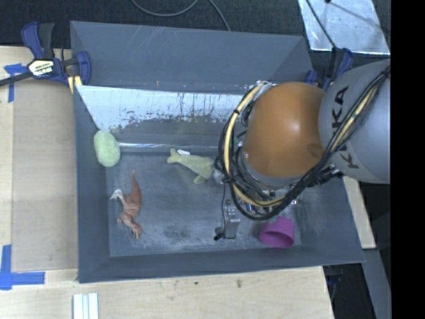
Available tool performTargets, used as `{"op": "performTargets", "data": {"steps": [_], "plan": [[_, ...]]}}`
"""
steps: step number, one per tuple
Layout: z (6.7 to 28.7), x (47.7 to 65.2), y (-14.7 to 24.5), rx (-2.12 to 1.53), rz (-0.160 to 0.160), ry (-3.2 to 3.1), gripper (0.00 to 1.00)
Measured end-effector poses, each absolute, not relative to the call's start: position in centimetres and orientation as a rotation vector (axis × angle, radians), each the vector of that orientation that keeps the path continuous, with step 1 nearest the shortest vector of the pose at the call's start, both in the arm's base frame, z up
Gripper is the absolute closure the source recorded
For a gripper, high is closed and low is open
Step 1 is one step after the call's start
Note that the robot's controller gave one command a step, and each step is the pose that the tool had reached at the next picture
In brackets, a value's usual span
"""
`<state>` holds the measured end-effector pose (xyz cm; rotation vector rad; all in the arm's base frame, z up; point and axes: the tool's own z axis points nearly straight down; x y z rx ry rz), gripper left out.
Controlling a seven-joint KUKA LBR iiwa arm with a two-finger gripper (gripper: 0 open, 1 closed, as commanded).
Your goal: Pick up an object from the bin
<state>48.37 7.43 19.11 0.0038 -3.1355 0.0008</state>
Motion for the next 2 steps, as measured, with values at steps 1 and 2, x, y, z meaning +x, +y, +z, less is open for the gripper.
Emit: {"op": "performTargets", "data": {"steps": [1,2], "plan": [[19.5,48.6,7.4,0.0,-0.001,-3.144,0.0],[15.8,49.2,12.2,0.163,0.0,-3.141,0.0]]}}
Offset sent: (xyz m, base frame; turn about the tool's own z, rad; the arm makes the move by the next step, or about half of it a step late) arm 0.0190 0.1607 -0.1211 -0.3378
